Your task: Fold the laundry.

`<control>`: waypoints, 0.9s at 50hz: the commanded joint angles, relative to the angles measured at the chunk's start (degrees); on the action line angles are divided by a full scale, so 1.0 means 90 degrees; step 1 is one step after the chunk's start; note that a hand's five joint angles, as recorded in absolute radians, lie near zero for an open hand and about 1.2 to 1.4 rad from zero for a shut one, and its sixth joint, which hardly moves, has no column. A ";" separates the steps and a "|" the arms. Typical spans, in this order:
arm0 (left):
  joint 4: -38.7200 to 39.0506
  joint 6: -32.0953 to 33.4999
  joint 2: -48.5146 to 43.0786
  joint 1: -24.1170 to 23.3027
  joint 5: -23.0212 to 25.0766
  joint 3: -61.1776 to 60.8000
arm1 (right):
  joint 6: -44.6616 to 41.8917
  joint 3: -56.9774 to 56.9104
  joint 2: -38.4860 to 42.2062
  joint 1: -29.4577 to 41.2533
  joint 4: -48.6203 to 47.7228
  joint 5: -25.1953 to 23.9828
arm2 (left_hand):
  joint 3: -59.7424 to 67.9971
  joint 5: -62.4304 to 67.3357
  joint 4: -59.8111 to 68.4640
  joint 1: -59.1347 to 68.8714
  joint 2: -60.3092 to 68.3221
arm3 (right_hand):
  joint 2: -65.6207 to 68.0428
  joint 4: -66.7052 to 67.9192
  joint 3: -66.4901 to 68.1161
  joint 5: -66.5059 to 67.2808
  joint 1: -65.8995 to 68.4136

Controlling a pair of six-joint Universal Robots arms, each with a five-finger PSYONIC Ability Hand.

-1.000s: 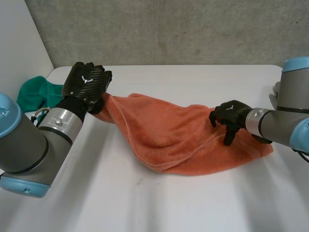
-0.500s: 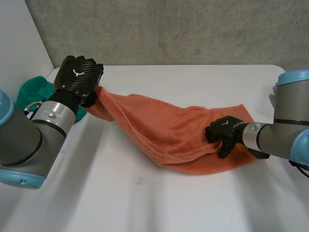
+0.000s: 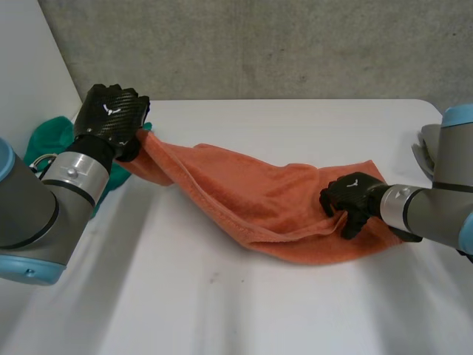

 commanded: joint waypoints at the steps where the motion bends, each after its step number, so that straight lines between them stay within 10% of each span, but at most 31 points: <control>1: -0.0149 0.0001 0.0000 0.0008 -0.0003 0.0003 | 0.0002 0.0029 -0.0454 -0.0174 -0.0036 -0.0021 | 0.1022 0.1252 0.1022 0.1287 0.1015 | 0.0841 0.0818 0.0827 0.0728 0.1506; 45: -0.0159 -0.0009 0.0000 -0.0012 -0.0003 -0.0017 | -0.0389 -0.0127 0.0483 -0.0271 -0.0417 -0.0197 | 0.1004 0.1233 0.1004 0.1268 0.0996 | -0.0188 -0.0211 -0.0201 -0.0300 0.0478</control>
